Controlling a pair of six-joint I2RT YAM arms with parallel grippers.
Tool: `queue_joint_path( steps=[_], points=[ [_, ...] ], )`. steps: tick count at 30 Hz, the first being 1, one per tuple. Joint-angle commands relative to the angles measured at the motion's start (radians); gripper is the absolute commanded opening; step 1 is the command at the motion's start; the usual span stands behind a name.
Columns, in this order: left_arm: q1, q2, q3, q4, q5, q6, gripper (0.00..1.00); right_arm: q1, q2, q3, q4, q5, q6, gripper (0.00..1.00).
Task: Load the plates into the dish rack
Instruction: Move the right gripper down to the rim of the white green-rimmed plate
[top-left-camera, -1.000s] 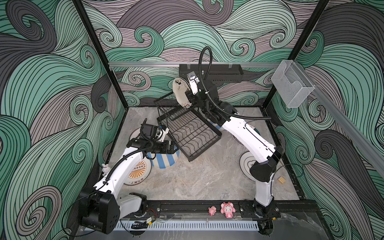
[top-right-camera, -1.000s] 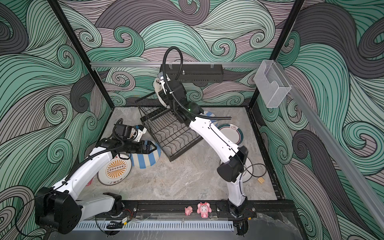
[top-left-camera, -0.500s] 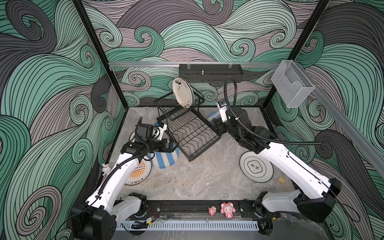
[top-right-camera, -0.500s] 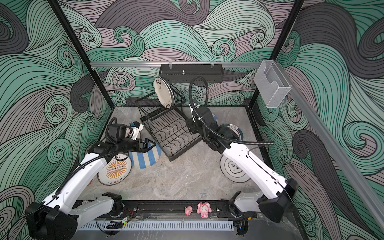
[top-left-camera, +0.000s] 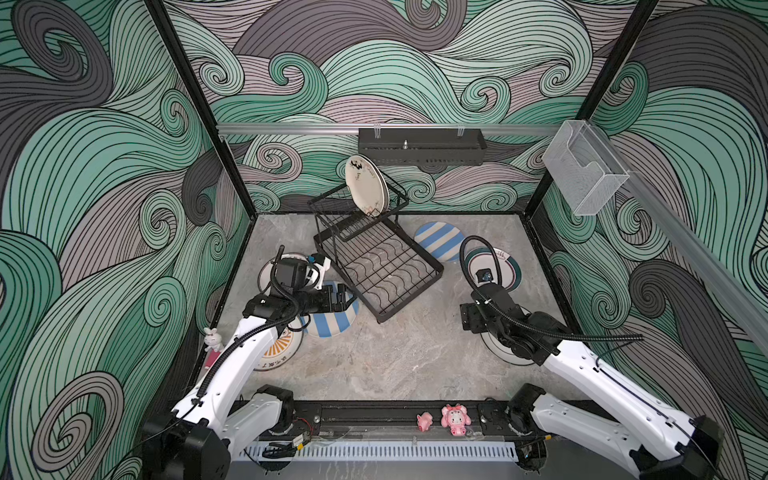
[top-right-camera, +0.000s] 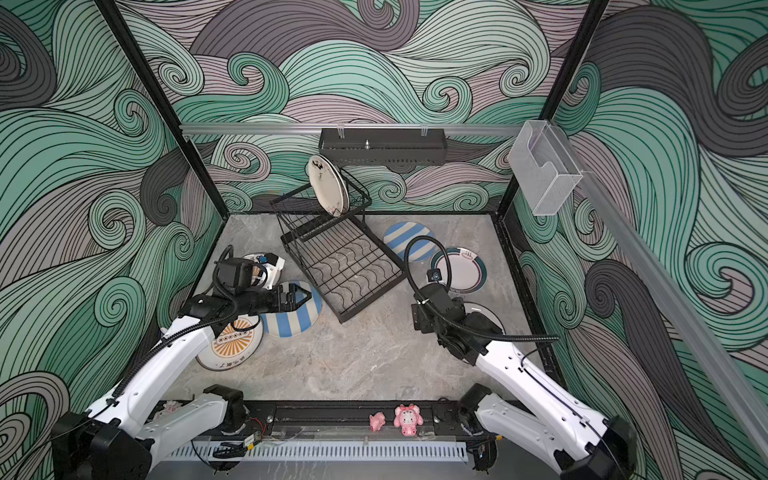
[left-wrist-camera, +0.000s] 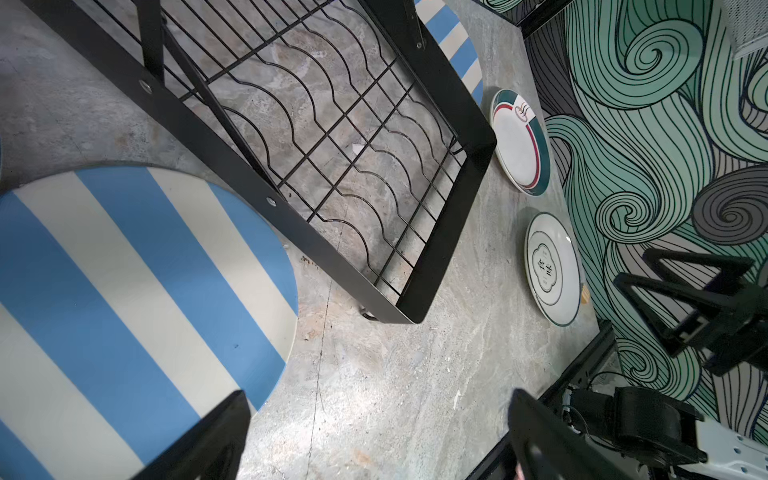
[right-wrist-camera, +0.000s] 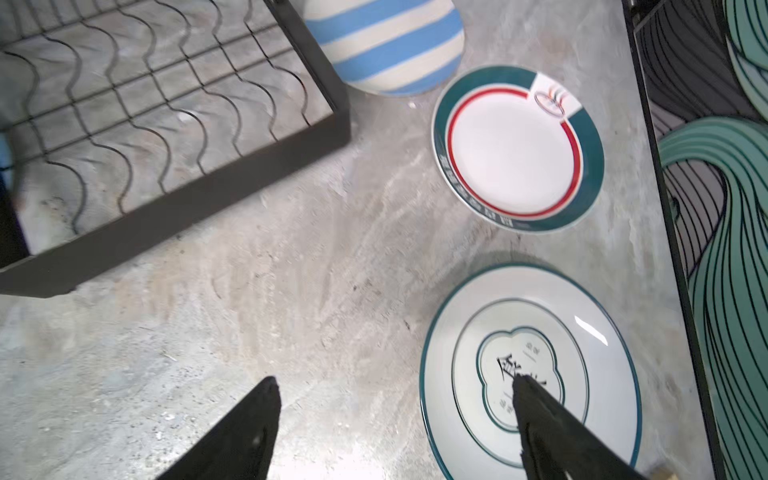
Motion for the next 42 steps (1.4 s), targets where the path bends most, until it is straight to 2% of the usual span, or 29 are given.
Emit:
queue_joint_path(
  steps=[1, 10, 18, 22, 24, 27, 33, 42],
  points=[
    [-0.009, -0.026, -0.026, 0.034, 0.011, -0.055, 0.98, -0.026, -0.021, -0.049, -0.031, 0.004, 0.154, 0.90],
    [-0.035, -0.050, -0.156, 0.144, -0.021, -0.132, 0.99, -0.121, 0.034, -0.129, 0.006, -0.051, 0.170, 0.94],
    [-0.039, -0.051, -0.181, 0.168, -0.021, -0.136, 0.99, -0.208, 0.072, -0.189, 0.106, -0.207, 0.158, 0.94],
    [-0.046, -0.048, -0.198, 0.188, 0.001, -0.143, 0.99, -0.253, 0.112, -0.197, 0.137, -0.231, 0.124, 0.94],
    [-0.055, -0.056, -0.208, 0.188, 0.001, -0.144, 0.99, -0.300, 0.127, -0.186, 0.139, -0.248, 0.098, 0.94],
    [-0.063, -0.075, -0.233, 0.205, -0.003, -0.153, 0.99, -0.361, 0.161, -0.175, 0.162, -0.336, 0.081, 0.95],
    [-0.066, -0.078, -0.249, 0.200, -0.012, -0.157, 0.98, -0.384, 0.256, -0.154, 0.173, -0.449, 0.092, 0.96],
    [-0.067, -0.067, -0.253, 0.217, -0.016, -0.156, 0.99, -0.384, 0.358, -0.138, 0.212, -0.493, 0.081, 0.96]
  ],
)
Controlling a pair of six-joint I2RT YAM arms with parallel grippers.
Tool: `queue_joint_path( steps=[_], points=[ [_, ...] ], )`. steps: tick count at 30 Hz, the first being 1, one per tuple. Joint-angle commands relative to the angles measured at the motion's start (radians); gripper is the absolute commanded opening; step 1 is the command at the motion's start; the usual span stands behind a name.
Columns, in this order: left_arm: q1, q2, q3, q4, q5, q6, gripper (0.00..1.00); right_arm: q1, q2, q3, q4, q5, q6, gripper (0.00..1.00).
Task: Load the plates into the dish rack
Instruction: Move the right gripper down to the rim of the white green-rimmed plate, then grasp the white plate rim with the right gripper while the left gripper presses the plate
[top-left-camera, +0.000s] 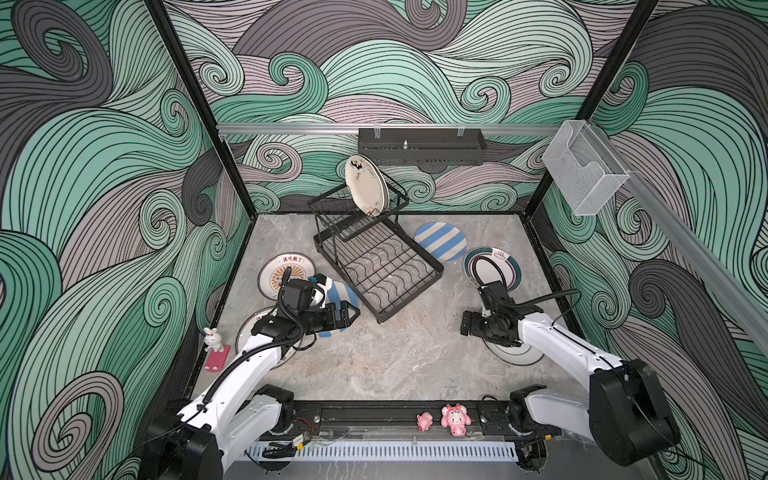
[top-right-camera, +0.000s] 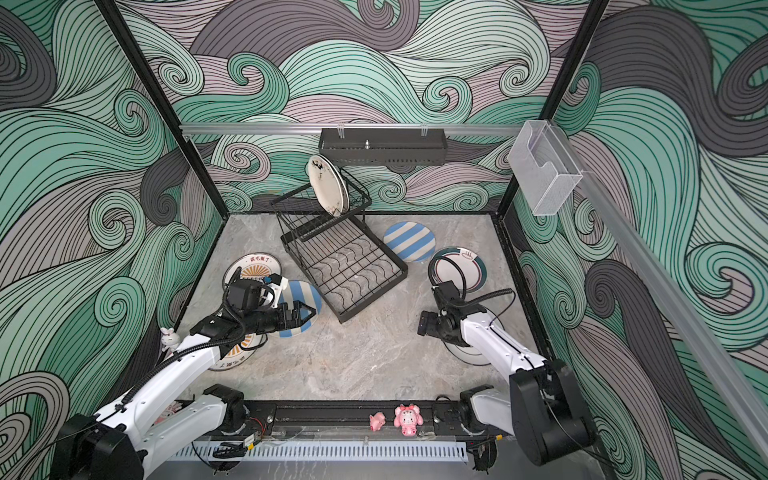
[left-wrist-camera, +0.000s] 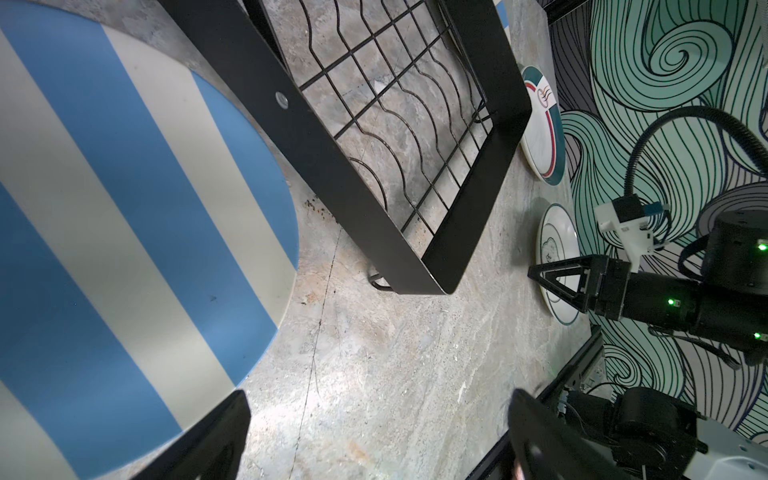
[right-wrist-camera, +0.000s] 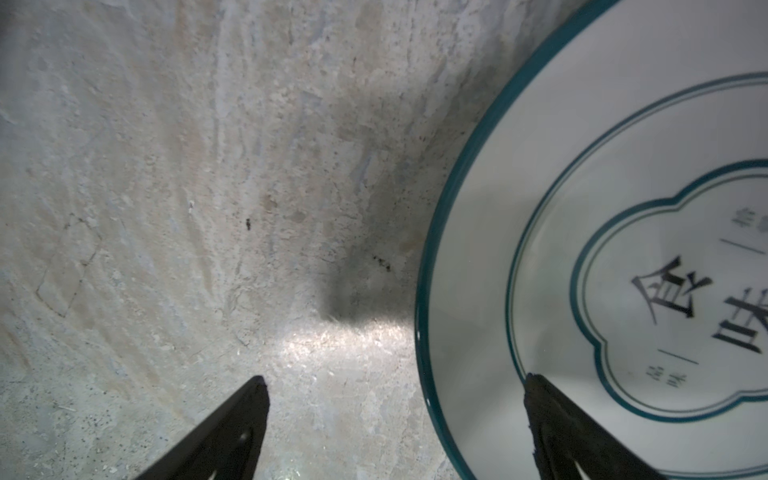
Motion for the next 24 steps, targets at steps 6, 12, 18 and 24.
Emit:
queue_joint_path(
  steps=[6, 12, 18, 24],
  points=[
    [-0.007, 0.021, 0.013, 0.026, -0.002, -0.002, 0.99, 0.001, 0.051, 0.025, 0.067, -0.122, -0.018, 0.96],
    [-0.007, 0.012, 0.002, 0.021, -0.015, -0.004, 0.99, 0.020, 0.028, -0.008, 0.111, -0.182, -0.009, 0.96],
    [-0.009, 0.011, 0.002, 0.018, -0.015, -0.005, 0.99, 0.077, 0.024, -0.052, 0.194, -0.253, 0.035, 0.95],
    [-0.010, 0.022, -0.010, 0.031, -0.011, -0.009, 0.99, 0.204, 0.082, -0.041, 0.313, -0.293, 0.090, 0.91]
  ],
)
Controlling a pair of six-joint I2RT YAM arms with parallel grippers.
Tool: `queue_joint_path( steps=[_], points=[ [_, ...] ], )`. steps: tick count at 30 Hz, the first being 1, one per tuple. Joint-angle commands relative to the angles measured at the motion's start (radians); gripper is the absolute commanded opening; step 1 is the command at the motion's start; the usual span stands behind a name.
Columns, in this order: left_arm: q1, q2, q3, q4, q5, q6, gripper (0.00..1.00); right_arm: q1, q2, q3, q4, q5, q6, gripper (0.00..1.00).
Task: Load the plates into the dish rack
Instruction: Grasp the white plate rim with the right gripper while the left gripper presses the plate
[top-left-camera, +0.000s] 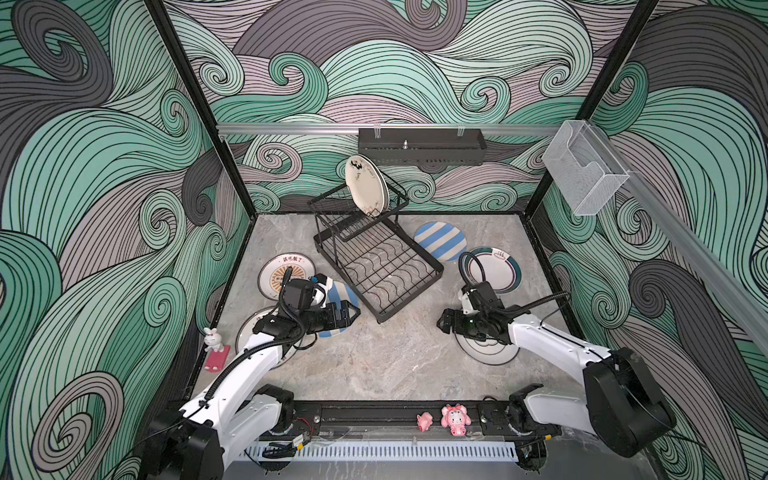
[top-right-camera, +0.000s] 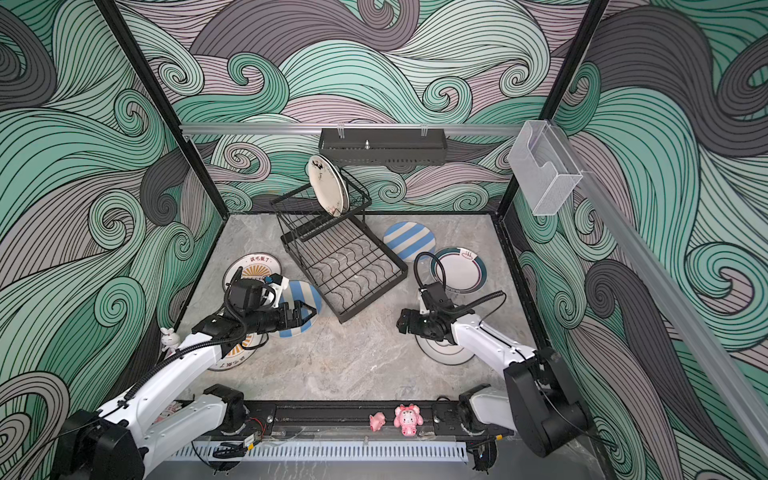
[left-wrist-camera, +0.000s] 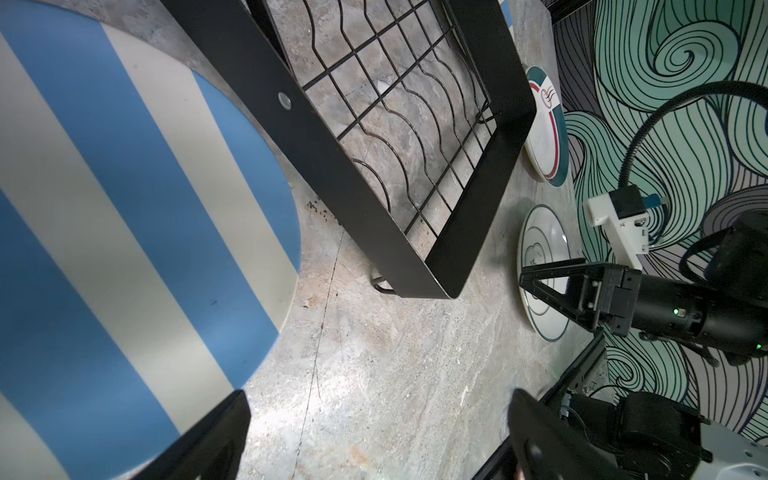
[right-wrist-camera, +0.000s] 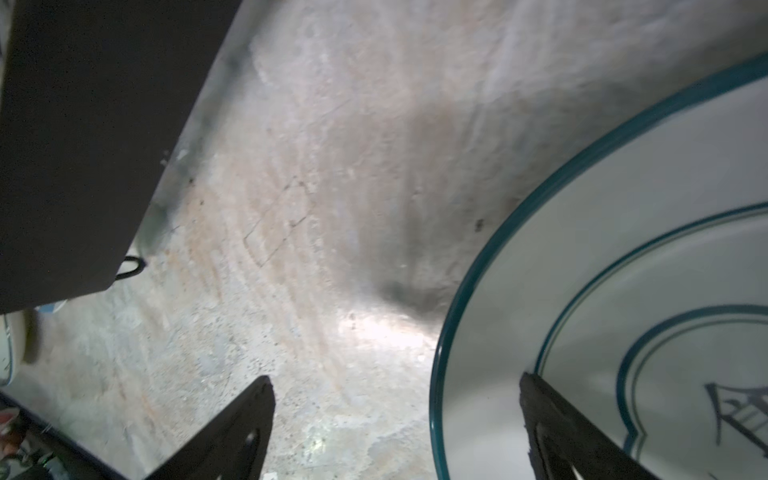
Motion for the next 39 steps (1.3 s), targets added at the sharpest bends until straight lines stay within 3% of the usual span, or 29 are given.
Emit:
queue_joint_path(
  steps=[1, 13, 18, 22, 28, 33, 39],
  points=[
    [-0.008, 0.012, -0.007, 0.020, -0.003, -0.010, 0.98, 0.072, 0.045, -0.004, 0.068, -0.063, 0.057, 0.91],
    [-0.061, -0.012, 0.001, 0.009, -0.030, -0.008, 0.98, 0.273, 0.095, 0.034, 0.257, -0.134, 0.138, 0.85],
    [-0.116, 0.021, -0.003, 0.034, -0.045, 0.006, 0.99, 0.320, 0.106, 0.056, 0.194, -0.122, 0.105, 0.85],
    [-0.180, 0.030, 0.021, 0.039, -0.064, 0.019, 0.99, 0.317, -0.029, 0.035, 0.048, 0.007, 0.102, 0.85],
    [-0.268, 0.054, 0.056, 0.069, -0.086, 0.030, 0.99, 0.236, -0.303, 0.014, -0.258, 0.202, 0.125, 0.80],
    [-0.314, 0.105, 0.099, 0.058, -0.087, 0.064, 0.99, 0.027, -0.555, -0.103, -0.362, 0.137, 0.169, 0.73],
    [-0.359, 0.151, 0.130, 0.078, -0.081, 0.069, 0.99, -0.063, -0.708, -0.184, -0.424, 0.090, 0.208, 0.72]
  ],
)
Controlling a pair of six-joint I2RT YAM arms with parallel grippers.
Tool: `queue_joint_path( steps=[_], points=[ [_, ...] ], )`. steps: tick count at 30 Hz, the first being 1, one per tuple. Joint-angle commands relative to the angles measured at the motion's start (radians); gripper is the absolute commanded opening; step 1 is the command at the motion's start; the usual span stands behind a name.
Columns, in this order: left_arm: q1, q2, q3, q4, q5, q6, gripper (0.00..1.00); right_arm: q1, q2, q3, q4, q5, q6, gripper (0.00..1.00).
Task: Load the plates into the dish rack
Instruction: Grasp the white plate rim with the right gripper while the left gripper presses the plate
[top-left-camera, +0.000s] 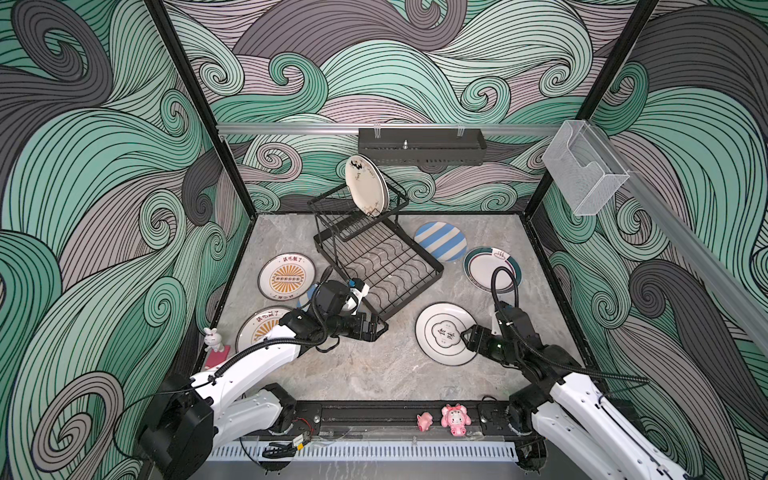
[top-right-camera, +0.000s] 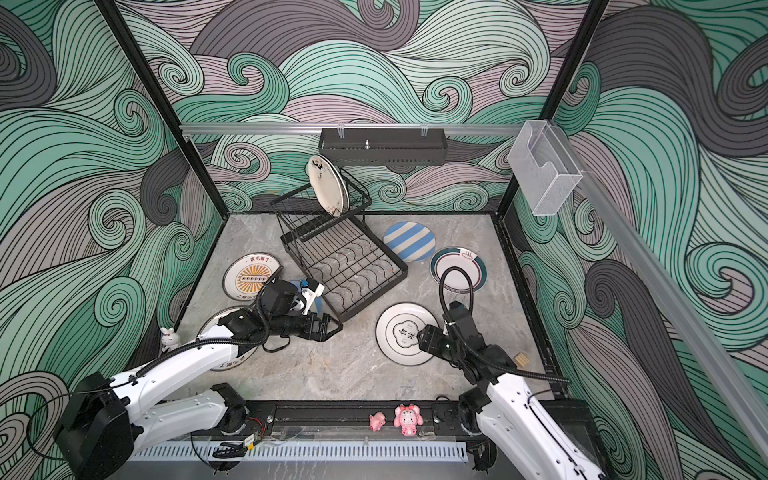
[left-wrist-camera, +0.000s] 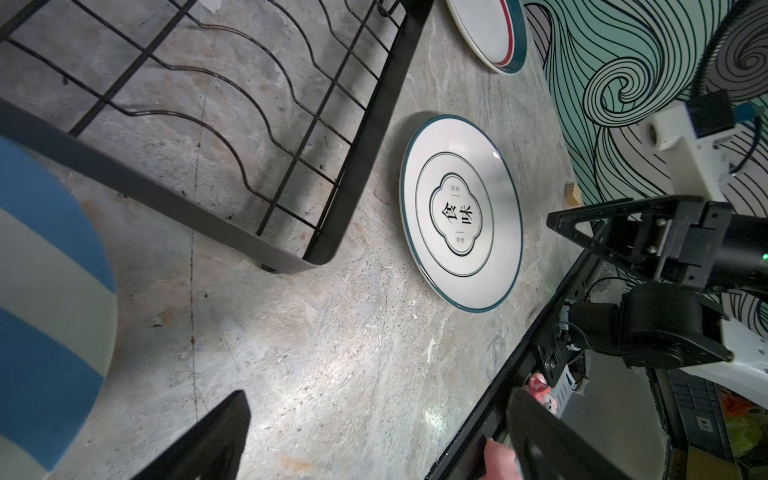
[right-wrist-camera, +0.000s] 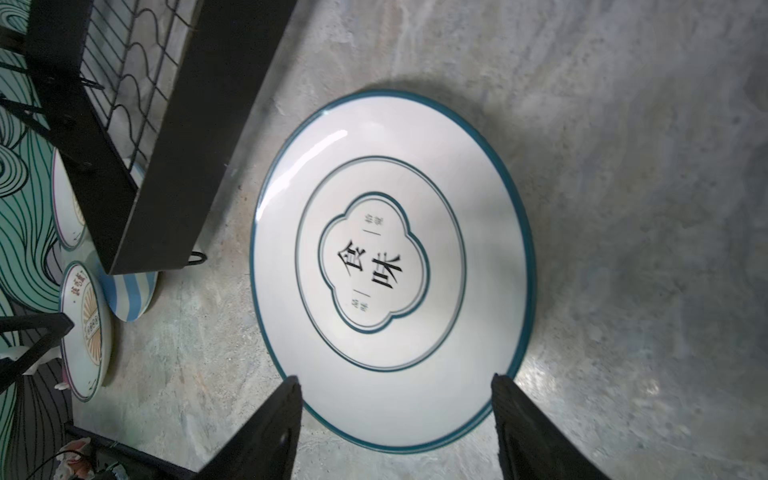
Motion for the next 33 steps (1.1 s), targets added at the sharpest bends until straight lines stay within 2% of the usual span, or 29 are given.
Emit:
queue_joint_path(
  steps=[1, 10, 20, 27, 33],
  points=[
    [-0.029, 0.028, 0.045, 0.023, -0.006, 0.021, 0.99, -0.029, -0.039, -0.027, -0.077, -0.030, 0.034, 0.72],
    [-0.074, 0.091, 0.058, 0.058, -0.005, 0.018, 0.99, -0.093, -0.057, -0.098, -0.041, -0.078, 0.034, 0.66],
    [-0.079, 0.099, 0.070, 0.034, -0.016, 0.037, 0.98, -0.192, -0.033, -0.200, 0.122, -0.185, 0.080, 0.56],
    [-0.079, 0.097, 0.067, 0.028, -0.028, 0.037, 0.99, -0.251, -0.035, -0.220, 0.132, -0.182, 0.066, 0.58],
    [-0.079, 0.090, 0.067, 0.015, -0.046, 0.039, 0.99, -0.281, -0.007, -0.234, 0.164, -0.187, 0.067, 0.55]
  ],
)
